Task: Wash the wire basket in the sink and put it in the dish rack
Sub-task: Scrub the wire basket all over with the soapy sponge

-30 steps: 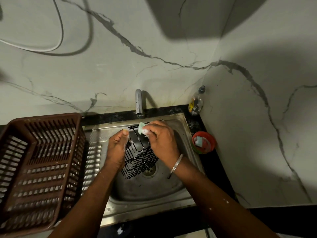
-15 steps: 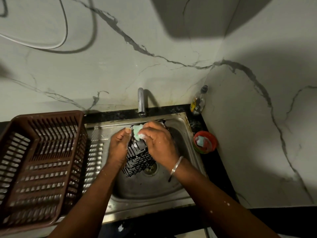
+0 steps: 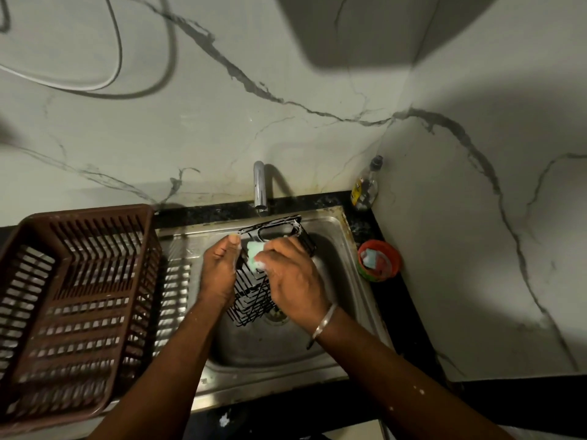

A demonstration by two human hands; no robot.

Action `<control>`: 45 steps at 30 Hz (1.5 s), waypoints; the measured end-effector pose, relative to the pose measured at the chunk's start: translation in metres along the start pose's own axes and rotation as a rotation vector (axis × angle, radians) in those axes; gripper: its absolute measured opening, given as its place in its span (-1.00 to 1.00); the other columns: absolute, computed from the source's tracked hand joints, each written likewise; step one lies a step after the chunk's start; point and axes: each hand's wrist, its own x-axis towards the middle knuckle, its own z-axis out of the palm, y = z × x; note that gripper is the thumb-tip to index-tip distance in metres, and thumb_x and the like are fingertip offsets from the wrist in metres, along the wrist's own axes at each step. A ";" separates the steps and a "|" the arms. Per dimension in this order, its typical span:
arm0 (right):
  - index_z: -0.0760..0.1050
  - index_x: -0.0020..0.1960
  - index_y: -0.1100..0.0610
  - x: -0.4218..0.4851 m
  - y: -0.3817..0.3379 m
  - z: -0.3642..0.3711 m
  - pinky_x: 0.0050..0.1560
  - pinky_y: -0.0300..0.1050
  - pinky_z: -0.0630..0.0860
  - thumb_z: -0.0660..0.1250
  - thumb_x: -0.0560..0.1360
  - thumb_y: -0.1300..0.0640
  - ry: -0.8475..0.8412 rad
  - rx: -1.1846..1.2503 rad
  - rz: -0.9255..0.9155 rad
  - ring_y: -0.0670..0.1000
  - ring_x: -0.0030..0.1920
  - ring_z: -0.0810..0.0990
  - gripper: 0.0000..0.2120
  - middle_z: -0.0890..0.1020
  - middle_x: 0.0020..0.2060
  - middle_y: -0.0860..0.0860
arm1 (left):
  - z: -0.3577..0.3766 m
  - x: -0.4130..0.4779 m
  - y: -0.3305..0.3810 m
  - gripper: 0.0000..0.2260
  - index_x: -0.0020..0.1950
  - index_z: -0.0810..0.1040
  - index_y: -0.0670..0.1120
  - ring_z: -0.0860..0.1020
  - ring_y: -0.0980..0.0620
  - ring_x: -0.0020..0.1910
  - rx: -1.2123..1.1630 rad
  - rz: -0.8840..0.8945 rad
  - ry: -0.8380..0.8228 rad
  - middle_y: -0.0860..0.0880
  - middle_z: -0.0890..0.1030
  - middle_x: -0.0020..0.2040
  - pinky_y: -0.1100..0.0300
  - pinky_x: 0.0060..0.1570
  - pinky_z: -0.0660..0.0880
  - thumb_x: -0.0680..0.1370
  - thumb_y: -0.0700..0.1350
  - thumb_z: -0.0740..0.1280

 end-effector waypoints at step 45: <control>0.65 0.03 0.12 0.012 -0.021 -0.001 0.07 -0.10 0.50 0.29 0.61 0.22 -0.040 -0.075 0.071 0.00 0.03 0.48 -0.85 0.57 -0.03 0.01 | -0.001 -0.005 0.003 -0.67 -0.13 0.73 0.02 0.62 0.13 -0.18 0.031 0.038 -0.035 0.05 0.70 -0.22 0.19 -0.09 0.55 0.73 -0.17 0.27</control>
